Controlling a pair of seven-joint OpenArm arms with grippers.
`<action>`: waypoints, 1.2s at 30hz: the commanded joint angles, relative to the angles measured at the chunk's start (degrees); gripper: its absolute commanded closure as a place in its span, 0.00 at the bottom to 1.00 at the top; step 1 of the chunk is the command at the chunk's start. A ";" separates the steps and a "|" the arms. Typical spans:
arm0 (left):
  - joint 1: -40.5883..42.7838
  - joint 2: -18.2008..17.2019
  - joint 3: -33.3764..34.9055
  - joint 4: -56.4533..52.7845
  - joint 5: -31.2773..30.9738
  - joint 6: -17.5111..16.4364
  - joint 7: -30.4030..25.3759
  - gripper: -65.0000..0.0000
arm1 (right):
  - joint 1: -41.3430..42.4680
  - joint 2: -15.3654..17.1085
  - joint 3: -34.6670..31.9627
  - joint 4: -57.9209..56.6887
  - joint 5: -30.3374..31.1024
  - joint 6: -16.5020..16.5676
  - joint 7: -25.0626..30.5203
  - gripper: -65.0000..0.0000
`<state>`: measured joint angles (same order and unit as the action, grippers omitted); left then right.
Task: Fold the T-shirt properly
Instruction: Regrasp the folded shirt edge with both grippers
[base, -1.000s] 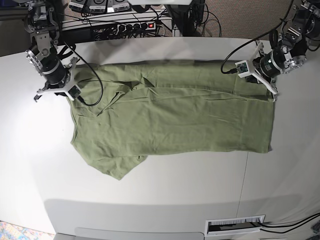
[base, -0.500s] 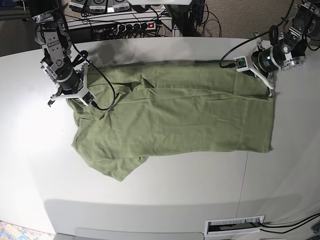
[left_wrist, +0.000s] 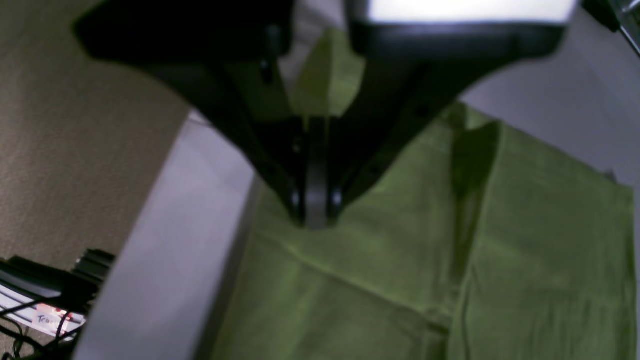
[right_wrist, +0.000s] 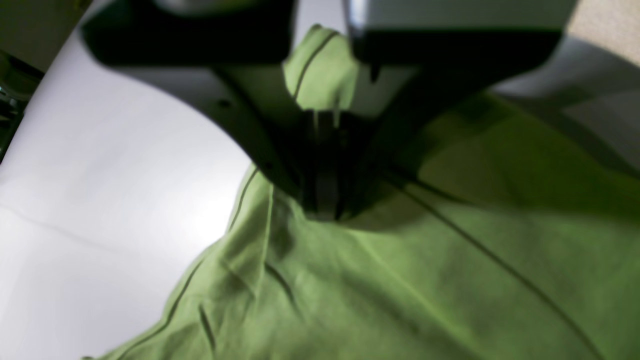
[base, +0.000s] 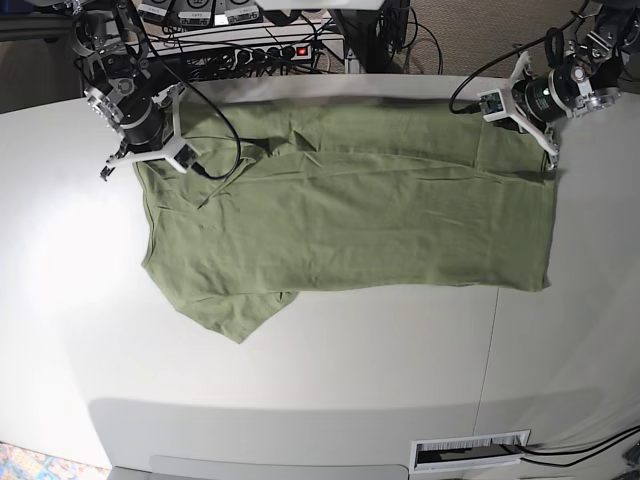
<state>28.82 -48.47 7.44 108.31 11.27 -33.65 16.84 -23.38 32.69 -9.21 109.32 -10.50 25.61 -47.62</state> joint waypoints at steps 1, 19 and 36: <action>1.62 -0.94 0.28 -0.35 0.70 -2.43 2.69 1.00 | -0.68 0.66 0.39 0.76 0.55 1.31 -0.98 1.00; 4.35 -2.19 0.15 5.77 4.22 6.08 4.17 1.00 | -1.70 0.66 2.97 2.14 0.42 1.22 0.94 1.00; 4.09 -2.16 -1.64 10.54 6.25 15.37 5.05 1.00 | -1.73 0.63 10.51 4.96 8.85 1.20 2.03 1.00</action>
<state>33.08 -49.69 6.46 117.99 17.21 -19.18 22.24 -25.36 32.38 0.78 113.30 -1.39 27.07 -46.26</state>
